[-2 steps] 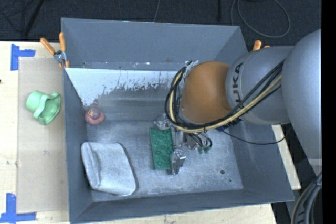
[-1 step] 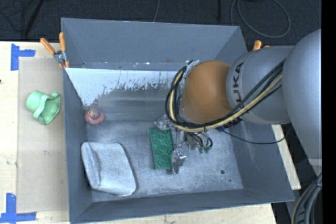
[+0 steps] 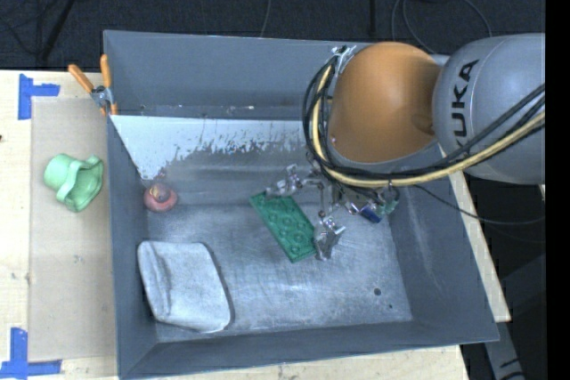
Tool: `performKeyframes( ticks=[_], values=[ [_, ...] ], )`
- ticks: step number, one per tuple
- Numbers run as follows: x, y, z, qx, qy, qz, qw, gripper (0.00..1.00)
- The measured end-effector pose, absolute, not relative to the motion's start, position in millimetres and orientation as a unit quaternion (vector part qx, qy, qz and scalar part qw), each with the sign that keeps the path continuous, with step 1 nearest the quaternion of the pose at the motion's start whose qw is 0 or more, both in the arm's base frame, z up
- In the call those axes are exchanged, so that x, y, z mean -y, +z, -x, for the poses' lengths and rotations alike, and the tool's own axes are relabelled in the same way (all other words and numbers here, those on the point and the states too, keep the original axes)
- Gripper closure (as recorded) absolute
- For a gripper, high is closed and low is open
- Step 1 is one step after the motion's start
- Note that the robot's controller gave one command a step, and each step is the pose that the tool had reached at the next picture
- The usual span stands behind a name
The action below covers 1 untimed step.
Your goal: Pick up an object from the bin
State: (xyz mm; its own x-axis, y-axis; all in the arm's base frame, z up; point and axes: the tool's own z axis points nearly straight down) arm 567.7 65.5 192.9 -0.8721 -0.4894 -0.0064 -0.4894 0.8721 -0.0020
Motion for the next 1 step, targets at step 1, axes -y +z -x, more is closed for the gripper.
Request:
performKeyframes(
  ticks=[1],
  values=[
    [-38.0, 269.9, -552.1, -0.908, -0.001, 0.418, 0.002, 1.0]
  ],
)
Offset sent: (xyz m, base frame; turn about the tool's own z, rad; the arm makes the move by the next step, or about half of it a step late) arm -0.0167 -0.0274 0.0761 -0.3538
